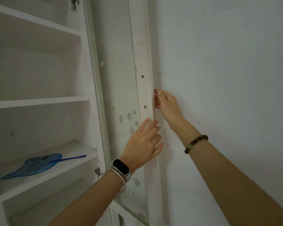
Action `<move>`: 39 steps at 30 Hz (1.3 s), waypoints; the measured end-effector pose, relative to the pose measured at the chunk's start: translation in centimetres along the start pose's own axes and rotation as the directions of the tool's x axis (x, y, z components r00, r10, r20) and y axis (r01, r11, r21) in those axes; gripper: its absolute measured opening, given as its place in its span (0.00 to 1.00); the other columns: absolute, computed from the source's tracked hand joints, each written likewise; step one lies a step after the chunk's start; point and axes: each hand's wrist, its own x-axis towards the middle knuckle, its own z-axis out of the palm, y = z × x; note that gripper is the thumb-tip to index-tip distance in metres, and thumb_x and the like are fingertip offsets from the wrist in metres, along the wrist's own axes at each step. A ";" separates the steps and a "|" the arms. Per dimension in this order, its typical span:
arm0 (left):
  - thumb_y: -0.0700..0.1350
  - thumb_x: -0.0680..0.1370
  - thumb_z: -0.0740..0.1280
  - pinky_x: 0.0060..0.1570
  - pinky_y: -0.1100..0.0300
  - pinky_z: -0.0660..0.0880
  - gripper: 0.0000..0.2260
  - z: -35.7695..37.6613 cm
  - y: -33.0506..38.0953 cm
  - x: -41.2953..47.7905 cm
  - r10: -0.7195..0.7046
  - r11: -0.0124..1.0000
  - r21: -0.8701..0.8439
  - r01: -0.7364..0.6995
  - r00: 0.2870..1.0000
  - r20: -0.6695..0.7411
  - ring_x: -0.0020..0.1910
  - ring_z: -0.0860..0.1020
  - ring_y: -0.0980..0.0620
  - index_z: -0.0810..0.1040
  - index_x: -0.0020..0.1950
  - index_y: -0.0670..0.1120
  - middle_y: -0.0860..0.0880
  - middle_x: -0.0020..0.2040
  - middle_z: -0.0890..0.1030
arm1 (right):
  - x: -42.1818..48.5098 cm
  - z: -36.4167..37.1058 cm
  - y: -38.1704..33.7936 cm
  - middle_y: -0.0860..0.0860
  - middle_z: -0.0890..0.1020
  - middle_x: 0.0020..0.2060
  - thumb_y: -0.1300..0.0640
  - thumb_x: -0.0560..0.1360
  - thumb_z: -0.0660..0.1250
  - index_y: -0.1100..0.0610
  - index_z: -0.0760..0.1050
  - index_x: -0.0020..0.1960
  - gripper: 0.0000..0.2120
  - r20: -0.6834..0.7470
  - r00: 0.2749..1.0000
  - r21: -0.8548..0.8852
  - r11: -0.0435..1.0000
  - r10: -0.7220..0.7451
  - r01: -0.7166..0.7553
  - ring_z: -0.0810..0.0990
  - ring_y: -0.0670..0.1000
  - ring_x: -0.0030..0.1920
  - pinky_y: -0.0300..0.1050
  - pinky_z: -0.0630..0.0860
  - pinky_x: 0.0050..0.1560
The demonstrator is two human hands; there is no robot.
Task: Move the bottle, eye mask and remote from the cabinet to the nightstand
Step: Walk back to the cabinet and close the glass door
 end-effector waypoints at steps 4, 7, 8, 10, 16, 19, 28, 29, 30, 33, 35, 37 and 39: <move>0.50 0.81 0.56 0.74 0.47 0.55 0.16 -0.4 -0.5 -0.5 0.054 0.997 0.052 -0.052 0.998 -0.043 0.68 0.70 0.45 0.81 0.50 0.44 0.45 0.57 0.79 | 0.3 0.0 -0.1 0.50 0.84 0.50 0.57 0.83 0.52 0.57 0.78 0.62 0.17 0.014 1.000 0.026 1.000 -0.001 0.001 0.83 0.45 0.50 0.39 0.79 0.54; 0.48 0.81 0.58 0.73 0.47 0.58 0.14 -1.0 -1.0 -1.5 0.086 0.994 0.072 -0.078 0.990 -0.114 0.66 0.72 0.44 0.81 0.48 0.44 0.45 0.54 0.80 | -0.1 0.6 -0.6 0.51 0.85 0.49 0.58 0.82 0.55 0.58 0.79 0.59 0.16 0.045 0.999 0.044 0.999 -0.017 0.015 0.84 0.46 0.48 0.36 0.79 0.50; 0.48 0.80 0.58 0.72 0.47 0.59 0.14 -1.2 -1.3 -1.9 0.099 0.993 0.073 -0.089 0.985 -0.139 0.65 0.72 0.44 0.81 0.48 0.44 0.44 0.54 0.80 | -0.3 0.9 -0.9 0.52 0.85 0.48 0.58 0.82 0.56 0.59 0.80 0.58 0.15 0.059 0.998 0.049 0.998 -0.028 0.026 0.84 0.47 0.48 0.36 0.79 0.49; 0.47 0.80 0.58 0.72 0.47 0.60 0.14 -1.9 -2.0 -3.1 0.129 0.990 0.073 -0.117 0.974 -0.188 0.64 0.74 0.43 0.81 0.46 0.43 0.44 0.52 0.80 | -0.7 1.8 -1.4 0.54 0.85 0.48 0.59 0.81 0.59 0.60 0.80 0.57 0.13 0.085 0.995 0.063 0.997 -0.056 0.051 0.84 0.49 0.48 0.38 0.80 0.49; 0.45 0.79 0.58 0.70 0.47 0.64 0.15 -5.5 -4.9 -8.1 0.168 0.986 0.074 -0.152 0.937 -0.305 0.58 0.76 0.43 0.81 0.42 0.41 0.42 0.47 0.81 | -2.0 6.4 -3.5 0.61 0.84 0.45 0.61 0.79 0.64 0.65 0.79 0.57 0.11 0.191 0.966 0.101 0.983 -0.172 0.155 0.84 0.56 0.45 0.44 0.82 0.49; 0.44 0.79 0.57 0.70 0.47 0.64 0.15 -7.6 -6.9 -11.5 0.155 0.986 0.102 -0.131 0.945 -0.289 0.57 0.75 0.42 0.81 0.42 0.40 0.41 0.47 0.81 | -3.0 9.7 -4.5 0.59 0.83 0.42 0.62 0.78 0.65 0.67 0.78 0.56 0.10 0.220 0.952 0.136 0.973 -0.212 0.185 0.84 0.51 0.41 0.40 0.81 0.45; 0.45 0.78 0.60 0.73 0.46 0.59 0.14 -13.0 -12.2 -23.1 -0.093 0.963 0.254 0.085 0.996 0.018 0.69 0.68 0.44 0.80 0.57 0.39 0.40 0.61 0.78 | -5.3 21.5 -6.7 0.53 0.83 0.43 0.56 0.75 0.70 0.60 0.77 0.54 0.10 0.338 0.905 0.114 0.966 -0.257 0.232 0.84 0.48 0.41 0.39 0.81 0.46; 0.46 0.79 0.58 0.74 0.48 0.55 0.16 -13.3 -12.7 -24.2 -0.136 0.950 0.292 0.111 0.988 0.068 0.71 0.65 0.45 0.78 0.61 0.40 0.40 0.65 0.76 | -5.4 22.7 -6.9 0.52 0.83 0.43 0.56 0.75 0.70 0.59 0.77 0.53 0.10 0.354 0.900 0.097 0.967 -0.253 0.234 0.84 0.48 0.42 0.40 0.81 0.47; 0.48 0.80 0.56 0.75 0.49 0.52 0.18 -13.6 -13.3 -25.3 -0.179 0.934 0.332 0.132 0.977 0.113 0.73 0.62 0.46 0.75 0.65 0.41 0.41 0.68 0.72 | -5.5 24.0 -7.0 0.51 0.82 0.43 0.56 0.74 0.71 0.58 0.77 0.53 0.09 0.366 0.896 0.084 0.968 -0.251 0.237 0.83 0.48 0.42 0.41 0.81 0.47; 0.50 0.81 0.53 0.75 0.48 0.49 0.22 -14.2 -15.0 -28.1 -0.294 0.884 0.432 0.180 0.931 0.214 0.76 0.56 0.47 0.66 0.73 0.43 0.44 0.74 0.64 | -5.6 27.6 -7.7 0.49 0.81 0.42 0.56 0.74 0.71 0.56 0.76 0.53 0.09 0.381 0.889 0.034 0.965 -0.253 0.260 0.82 0.48 0.43 0.38 0.79 0.46; 0.50 0.81 0.53 0.74 0.47 0.51 0.23 -14.3 -16.1 -29.5 -0.359 0.861 0.464 0.210 0.896 0.261 0.76 0.55 0.47 0.62 0.74 0.43 0.45 0.75 0.62 | -5.4 29.9 -7.9 0.48 0.79 0.41 0.57 0.74 0.71 0.58 0.75 0.53 0.10 0.377 0.892 -0.024 0.960 -0.248 0.277 0.80 0.47 0.41 0.34 0.77 0.43; 0.52 0.81 0.53 0.74 0.47 0.53 0.24 -14.1 -17.2 -30.4 -0.415 0.841 0.483 0.245 0.864 0.286 0.76 0.55 0.48 0.60 0.75 0.44 0.46 0.76 0.60 | -5.1 32.1 -7.9 0.47 0.78 0.39 0.57 0.74 0.71 0.58 0.75 0.52 0.09 0.368 0.898 -0.044 0.960 -0.241 0.276 0.78 0.45 0.40 0.34 0.76 0.43; 0.54 0.81 0.54 0.73 0.48 0.53 0.25 -13.9 -18.1 -31.1 -0.464 0.826 0.484 0.289 0.837 0.291 0.76 0.54 0.48 0.60 0.75 0.44 0.47 0.76 0.59 | -4.8 34.0 -7.7 0.46 0.77 0.37 0.58 0.74 0.71 0.58 0.75 0.51 0.09 0.359 0.902 -0.058 0.959 -0.239 0.277 0.77 0.45 0.39 0.34 0.76 0.42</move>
